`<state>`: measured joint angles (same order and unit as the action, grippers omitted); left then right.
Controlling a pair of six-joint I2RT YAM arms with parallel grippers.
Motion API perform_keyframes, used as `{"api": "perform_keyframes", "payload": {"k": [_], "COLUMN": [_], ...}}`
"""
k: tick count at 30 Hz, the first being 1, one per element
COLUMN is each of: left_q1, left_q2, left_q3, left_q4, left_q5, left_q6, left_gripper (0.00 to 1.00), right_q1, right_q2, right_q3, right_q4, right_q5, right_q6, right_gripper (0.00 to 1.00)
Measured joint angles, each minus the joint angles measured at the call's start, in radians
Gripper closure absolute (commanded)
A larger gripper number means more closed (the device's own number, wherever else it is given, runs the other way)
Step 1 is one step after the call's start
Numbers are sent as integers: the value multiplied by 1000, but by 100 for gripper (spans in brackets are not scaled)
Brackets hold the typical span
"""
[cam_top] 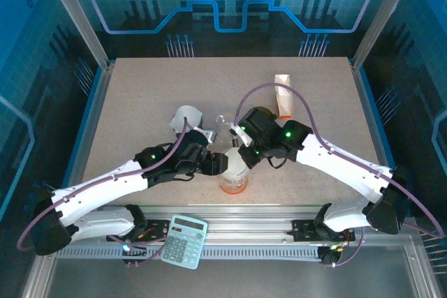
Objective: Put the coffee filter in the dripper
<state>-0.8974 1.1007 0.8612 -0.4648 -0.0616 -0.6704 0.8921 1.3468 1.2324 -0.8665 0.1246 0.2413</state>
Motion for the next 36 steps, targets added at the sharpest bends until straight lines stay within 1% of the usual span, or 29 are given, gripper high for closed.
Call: {"api": "perform_keyframes", "payload": {"k": [2, 8, 15, 18, 20, 23, 24, 25, 27, 29, 36], "left_q1": [2, 11, 23, 23, 23, 23, 23, 23, 23, 23, 23], "left_q2": [0, 0, 0, 0, 1, 8, 11, 13, 13, 14, 17], "left_q3": [0, 0, 0, -1, -2, -5, -8, -10, -13, -13, -13], "left_q4": [0, 1, 3, 8, 8, 16, 19, 21, 23, 26, 29], "left_q5": [0, 0, 1, 6, 7, 8, 9, 11, 13, 15, 18], "left_q6": [0, -3, -9, -10, -9, -10, -10, -10, -10, -10, -10], "left_gripper": [49, 49, 61, 66, 67, 67, 67, 67, 67, 67, 68], "right_q1": [0, 0, 0, 0, 0, 2, 4, 5, 7, 11, 51], "right_q2": [0, 0, 0, 0, 0, -3, -6, -13, -26, -39, -37], "right_q3": [0, 0, -2, -2, -2, -3, -5, -8, -11, -17, -70], "right_q4": [0, 0, 2, 4, 4, 5, 6, 9, 12, 16, 24], "right_q5": [0, 0, 0, 0, 3, 17, 23, 28, 33, 34, 34], "right_q6": [0, 0, 1, 1, 3, 13, 17, 23, 27, 35, 53], "right_gripper": [94, 94, 93, 91, 80, 50, 42, 37, 32, 30, 29]}}
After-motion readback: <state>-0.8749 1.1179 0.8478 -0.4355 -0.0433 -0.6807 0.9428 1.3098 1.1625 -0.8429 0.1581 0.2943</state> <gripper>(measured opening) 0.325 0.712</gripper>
